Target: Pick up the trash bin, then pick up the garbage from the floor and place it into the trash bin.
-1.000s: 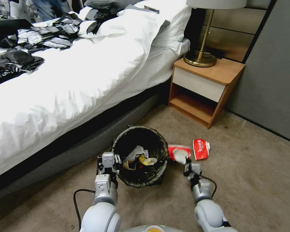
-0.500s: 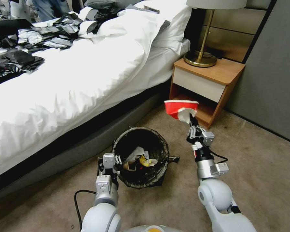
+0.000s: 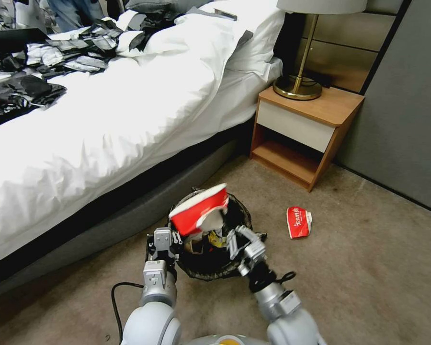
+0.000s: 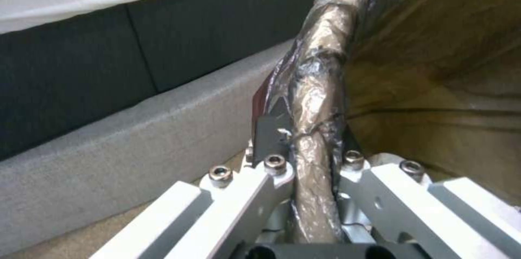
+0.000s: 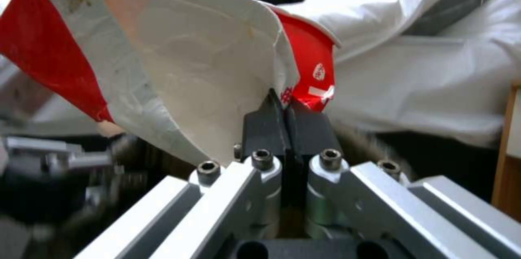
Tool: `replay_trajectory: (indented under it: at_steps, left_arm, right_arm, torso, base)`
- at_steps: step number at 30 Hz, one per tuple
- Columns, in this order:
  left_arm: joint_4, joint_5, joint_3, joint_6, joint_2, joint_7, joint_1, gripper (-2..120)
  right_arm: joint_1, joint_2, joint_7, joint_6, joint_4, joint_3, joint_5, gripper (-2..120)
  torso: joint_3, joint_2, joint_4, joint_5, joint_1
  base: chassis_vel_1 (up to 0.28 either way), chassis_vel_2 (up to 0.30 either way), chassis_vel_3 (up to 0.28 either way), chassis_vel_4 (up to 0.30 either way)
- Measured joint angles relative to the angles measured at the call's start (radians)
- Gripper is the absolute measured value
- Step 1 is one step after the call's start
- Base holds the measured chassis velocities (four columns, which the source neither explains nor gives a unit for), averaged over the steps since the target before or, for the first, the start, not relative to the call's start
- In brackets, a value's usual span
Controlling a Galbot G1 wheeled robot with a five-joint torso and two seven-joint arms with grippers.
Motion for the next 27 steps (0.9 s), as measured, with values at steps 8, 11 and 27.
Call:
replay_trajectory:
  at_steps: [8,11,27]
  left_arm:
    - [-0.004,0.0,0.0,0.0,-0.001,0.0,-0.001,0]
    - [-0.006,0.0,0.001,0.0,-0.001,0.0,-0.001,0]
    - [-0.013,0.0,0.001,0.001,0.002,0.0,0.0,0]
  right_arm:
    - [0.005,0.002,0.009,-0.001,-0.048,0.0,0.008,0]
    - [0.005,0.002,0.01,-0.001,-0.065,0.006,0.012,0]
    - [-0.002,0.0,0.015,-0.023,-0.088,0.013,0.0,35]
  torso:
    - [0.0,0.0,-0.0003,0.0015,0.0]
    - [0.0,0.0,-0.0004,0.0029,0.0]
    - [0.0,0.0,-0.0004,0.0031,0.0]
  base:
    - [0.0,0.0,0.0,0.0]
    - [0.0,0.0,0.0,0.0]
    - [0.0,0.0,0.0,0.0]
